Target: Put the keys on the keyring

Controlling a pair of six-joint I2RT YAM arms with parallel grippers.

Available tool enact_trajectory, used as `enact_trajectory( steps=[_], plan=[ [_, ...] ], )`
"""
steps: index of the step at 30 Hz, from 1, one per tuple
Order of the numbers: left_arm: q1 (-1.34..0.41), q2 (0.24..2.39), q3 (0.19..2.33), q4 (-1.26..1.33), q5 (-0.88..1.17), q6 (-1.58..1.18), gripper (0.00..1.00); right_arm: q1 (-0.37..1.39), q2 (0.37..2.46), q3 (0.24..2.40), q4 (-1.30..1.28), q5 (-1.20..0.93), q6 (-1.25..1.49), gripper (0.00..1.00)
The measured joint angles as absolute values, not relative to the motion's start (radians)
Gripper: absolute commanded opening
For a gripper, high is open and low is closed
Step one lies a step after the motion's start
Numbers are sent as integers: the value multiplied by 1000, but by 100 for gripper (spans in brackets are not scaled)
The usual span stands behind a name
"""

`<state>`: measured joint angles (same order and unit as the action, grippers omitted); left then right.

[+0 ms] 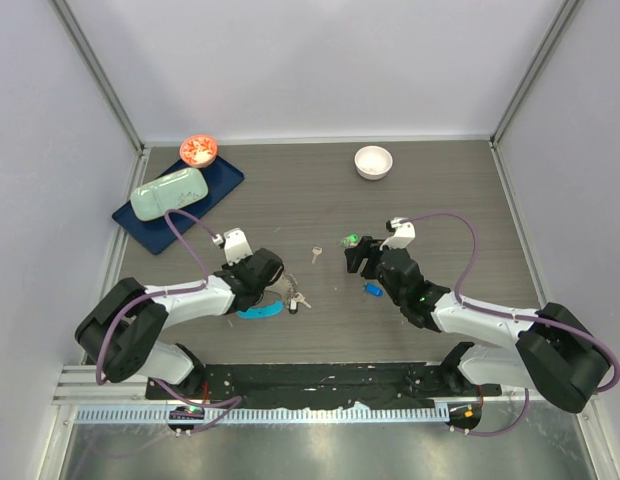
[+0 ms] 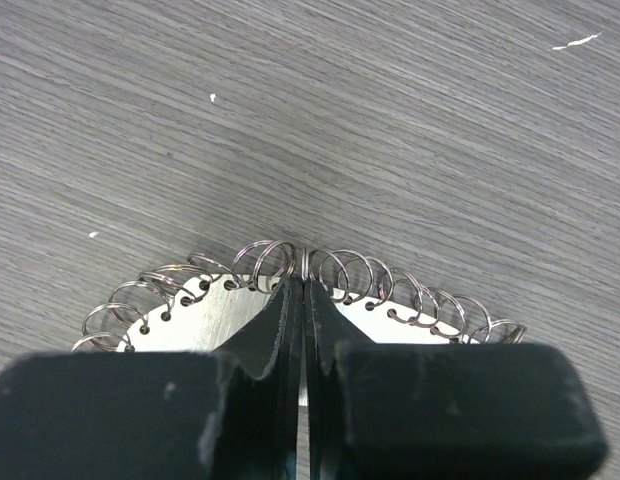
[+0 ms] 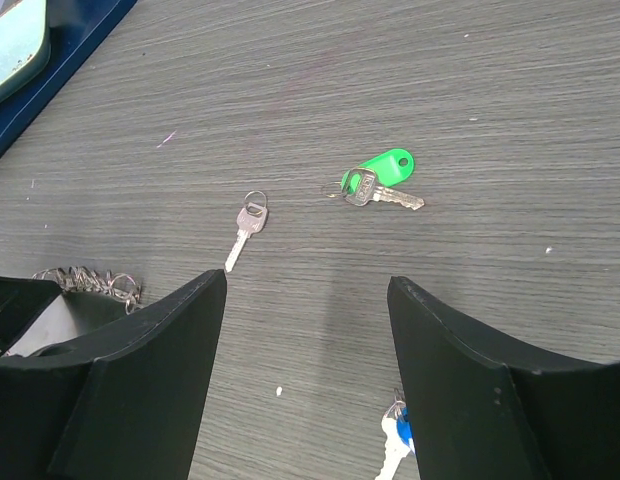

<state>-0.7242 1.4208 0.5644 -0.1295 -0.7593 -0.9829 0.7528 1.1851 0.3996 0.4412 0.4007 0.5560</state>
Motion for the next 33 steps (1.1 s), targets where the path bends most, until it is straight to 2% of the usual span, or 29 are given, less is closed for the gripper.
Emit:
enact_trajectory(
  steps=[2, 14, 22, 33],
  plan=[
    [-724, 1420, 564, -131, -759, -982, 0, 753, 1185, 400, 441, 400, 556, 72],
    [-724, 1286, 609, -285, -710, -931, 0, 753, 1224, 419, 444, 325, 516, 73],
    [-723, 1169, 801, -508, -582, -794, 0, 761, 1221, 419, 511, 178, 429, 79],
    [-699, 1132, 1069, -738, -328, -480, 0, 804, 1179, 439, 561, -73, 303, 79]
  ],
)
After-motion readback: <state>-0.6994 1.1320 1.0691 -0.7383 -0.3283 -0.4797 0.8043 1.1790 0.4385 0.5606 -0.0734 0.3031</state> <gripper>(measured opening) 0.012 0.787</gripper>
